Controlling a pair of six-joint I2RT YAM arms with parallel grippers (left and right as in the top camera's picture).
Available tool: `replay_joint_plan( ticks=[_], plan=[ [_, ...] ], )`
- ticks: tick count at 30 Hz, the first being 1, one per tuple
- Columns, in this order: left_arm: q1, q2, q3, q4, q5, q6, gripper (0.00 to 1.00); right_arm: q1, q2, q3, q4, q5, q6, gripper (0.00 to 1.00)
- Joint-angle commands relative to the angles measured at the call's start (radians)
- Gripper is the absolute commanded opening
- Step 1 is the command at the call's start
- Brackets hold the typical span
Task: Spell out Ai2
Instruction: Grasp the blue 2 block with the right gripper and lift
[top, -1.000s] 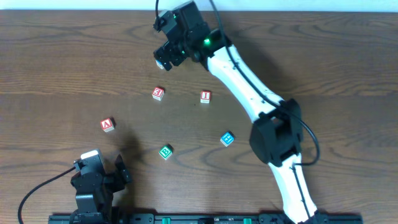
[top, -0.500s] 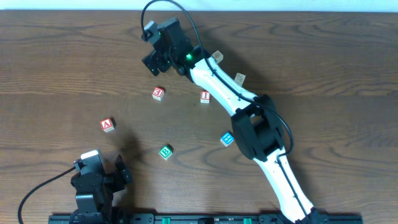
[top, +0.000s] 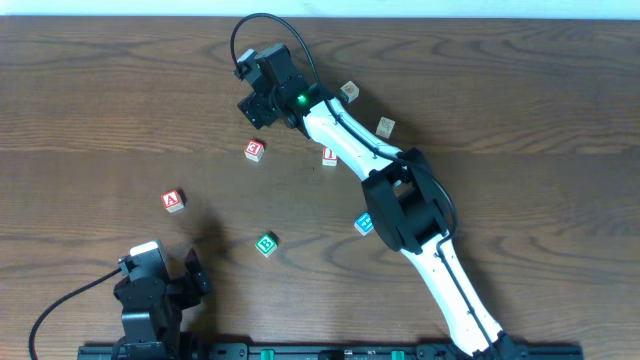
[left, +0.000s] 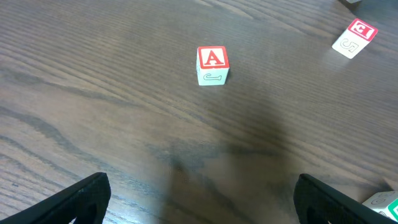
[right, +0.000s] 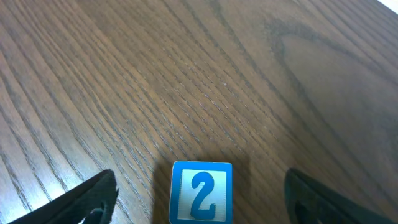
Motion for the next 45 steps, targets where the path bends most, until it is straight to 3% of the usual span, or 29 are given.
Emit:
replay_joint_plan(
  ticks=[1,29,32,33,34,45],
  plan=[
    [0.006,-0.005,-0.013,-0.059,0.004,0.01,0.95,-0.018,0.034,0.009,-0.003,-0.001,0.011,0.81],
    [0.006,-0.005,-0.013,-0.059,0.004,0.01,0.95,-0.025,0.039,0.008,-0.011,-0.027,0.011,0.5],
    [0.006,-0.005,-0.013,-0.06,0.004,0.01,0.95,-0.024,0.039,0.008,-0.012,-0.027,0.011,0.41],
    [0.006,-0.005,-0.013,-0.06,0.004,0.01,0.95,-0.024,0.039,0.008,-0.015,-0.027,0.011,0.29],
    [0.006,-0.005,-0.013,-0.059,0.004,0.01,0.95,-0.024,0.039,0.008,-0.018,-0.027,0.011,0.27],
    [0.006,-0.005,-0.013,-0.059,0.004,0.01,0.95,-0.022,0.016,0.009,-0.058,-0.027,0.05,0.18]
  ],
)
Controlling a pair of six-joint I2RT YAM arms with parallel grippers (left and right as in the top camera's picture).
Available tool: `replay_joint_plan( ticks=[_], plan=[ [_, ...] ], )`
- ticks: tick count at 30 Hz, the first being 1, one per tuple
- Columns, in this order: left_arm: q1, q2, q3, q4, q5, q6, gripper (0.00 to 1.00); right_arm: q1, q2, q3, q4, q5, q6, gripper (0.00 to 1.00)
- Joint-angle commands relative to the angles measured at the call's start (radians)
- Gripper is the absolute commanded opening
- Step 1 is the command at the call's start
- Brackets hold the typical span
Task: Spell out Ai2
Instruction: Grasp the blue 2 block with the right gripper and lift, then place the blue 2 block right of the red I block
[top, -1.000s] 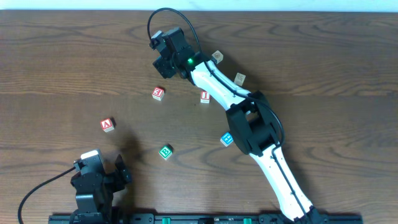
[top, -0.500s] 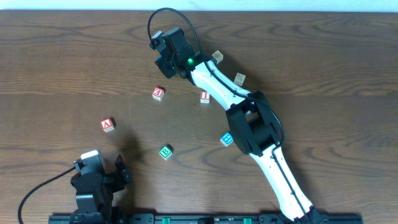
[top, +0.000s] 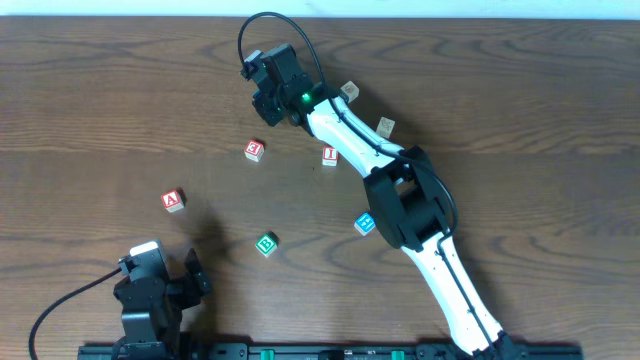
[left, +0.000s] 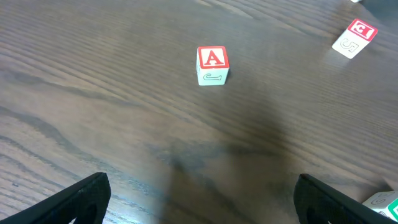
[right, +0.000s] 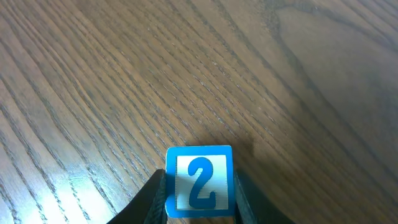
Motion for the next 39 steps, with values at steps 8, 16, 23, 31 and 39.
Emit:
replay_joint_plan(
  ticks=[8,16,23,31,39],
  plan=[
    [0.006,-0.005,-0.013,-0.059,0.004,0.01,0.95,-0.002,-0.096,0.004,-0.1,-0.008,0.026,0.05],
    [0.006,-0.005,-0.013,-0.06,0.004,0.01,0.95,-0.007,-0.341,0.004,-0.246,0.057,0.048,0.01],
    [0.006,-0.005,-0.013,-0.059,0.004,0.01,0.96,-0.096,-0.545,0.002,-0.683,0.119,0.246,0.01],
    [0.006,-0.005,-0.013,-0.059,0.004,0.01,0.95,-0.2,-0.559,-0.268,-0.674,0.005,0.282,0.01],
    [0.006,-0.005,-0.013,-0.06,0.004,0.01,0.95,-0.198,-0.573,-0.621,-0.417,-0.006,0.395,0.01]
  ],
)
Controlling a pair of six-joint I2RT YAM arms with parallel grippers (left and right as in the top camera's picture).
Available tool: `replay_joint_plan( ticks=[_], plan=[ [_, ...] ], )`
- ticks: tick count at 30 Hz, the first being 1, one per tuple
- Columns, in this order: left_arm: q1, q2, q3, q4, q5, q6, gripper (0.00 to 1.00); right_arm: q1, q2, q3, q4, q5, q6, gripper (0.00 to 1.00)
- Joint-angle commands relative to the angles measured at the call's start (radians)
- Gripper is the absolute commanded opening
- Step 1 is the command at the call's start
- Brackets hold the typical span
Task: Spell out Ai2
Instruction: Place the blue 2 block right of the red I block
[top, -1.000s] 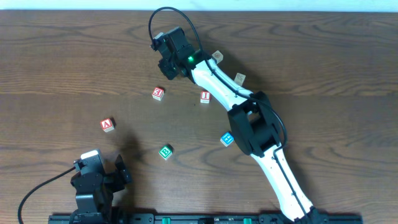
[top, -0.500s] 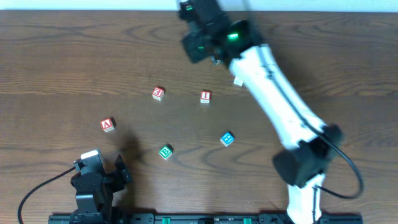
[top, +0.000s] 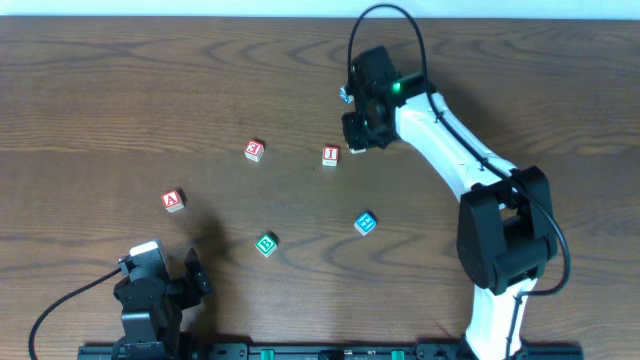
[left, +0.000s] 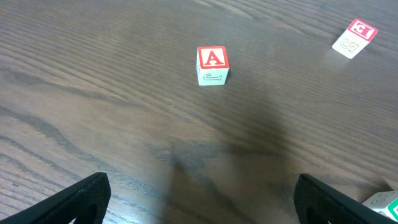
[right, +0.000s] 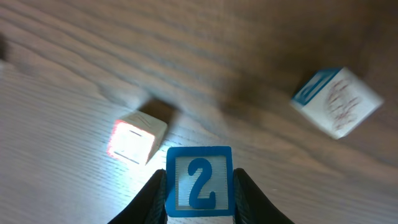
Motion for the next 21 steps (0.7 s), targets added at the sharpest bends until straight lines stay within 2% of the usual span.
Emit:
replay_joint_plan(
  ticks=[1,11,21],
  plan=[
    [0.006,-0.005,-0.014,-0.058,0.004,0.01,0.96,0.005,-0.007,-0.031,0.027,-0.001,0.082,0.01],
    [0.006,-0.005,-0.014,-0.058,0.004,0.01,0.95,0.087,-0.007,-0.139,0.157,0.161,0.187,0.01],
    [0.006,-0.005,-0.014,-0.059,0.004,0.01,0.95,0.099,-0.006,-0.151,0.178,0.233,0.259,0.01]
  ],
)
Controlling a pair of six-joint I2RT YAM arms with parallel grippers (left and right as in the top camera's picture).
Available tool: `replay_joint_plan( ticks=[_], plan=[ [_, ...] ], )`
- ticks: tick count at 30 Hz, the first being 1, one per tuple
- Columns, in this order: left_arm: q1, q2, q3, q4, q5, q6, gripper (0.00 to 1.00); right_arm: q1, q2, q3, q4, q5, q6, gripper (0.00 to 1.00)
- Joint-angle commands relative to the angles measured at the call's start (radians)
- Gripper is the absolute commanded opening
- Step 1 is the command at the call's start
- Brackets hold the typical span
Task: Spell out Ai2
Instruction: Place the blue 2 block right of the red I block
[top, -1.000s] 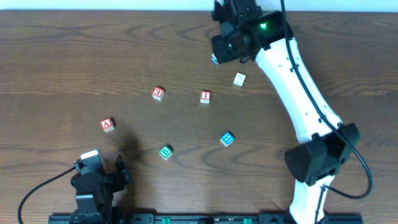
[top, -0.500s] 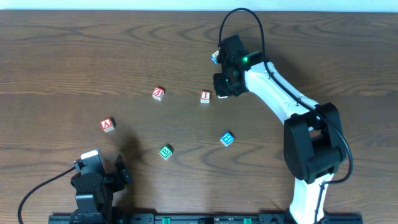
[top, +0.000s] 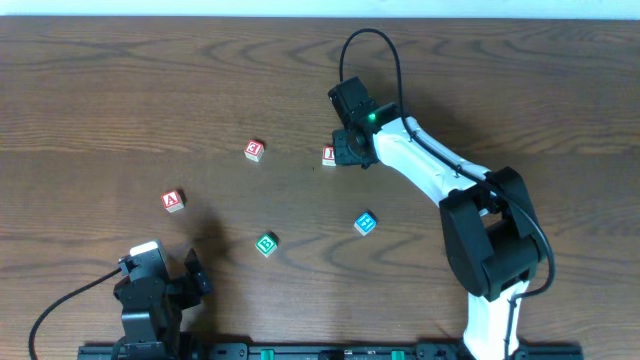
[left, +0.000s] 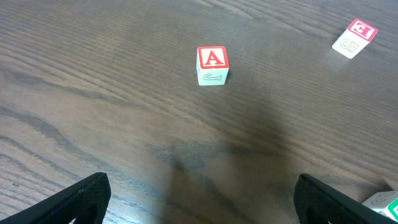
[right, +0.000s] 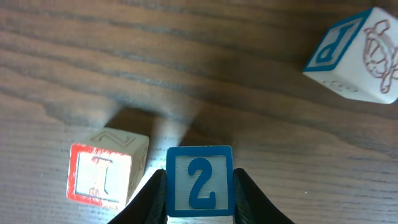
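Note:
My right gripper (right: 199, 190) is shut on the blue "2" block (right: 199, 179), holding it just right of the red "I" block (right: 102, 175), with a narrow gap between them. Overhead, the right gripper (top: 349, 150) covers the "2" block and stands beside the "I" block (top: 328, 155). The red "A" block (top: 173, 200) lies far to the left, also seen as the "A" block (left: 212, 65) ahead of my left gripper (left: 199, 199). That gripper is open and empty and rests at the near left as the left gripper (top: 160, 285).
A red-topped block (top: 254, 150) lies left of the "I". A green block (top: 266, 243) and a blue block (top: 366, 222) sit nearer the front. A white block with a blue "P" (right: 357, 53) lies beyond the held block.
My right gripper, still shut on the "2" block, has moved left and nearer, from beyond and right of the "I" block to close beside its right side. The left arm stayed put.
My right gripper stood open around the "2" block at the far middle-left of the table. Then it was shut on the block there. Later it held the block over by the "I" block, and now holds it right beside it.

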Motion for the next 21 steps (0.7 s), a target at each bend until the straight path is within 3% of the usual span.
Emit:
replay_joint_plan(
  ticks=[1,18,21],
  plan=[
    [0.006,-0.005,-0.014,-0.059,0.004,0.01,0.95,0.005,-0.006,-0.007,0.009,0.032,0.034,0.01],
    [0.006,-0.005,-0.014,-0.058,0.004,0.01,0.95,0.034,0.017,-0.011,0.005,0.055,0.075,0.01],
    [0.006,-0.005,-0.014,-0.059,0.004,0.01,0.95,0.033,0.017,-0.011,0.004,0.053,0.075,0.09]
  ],
)
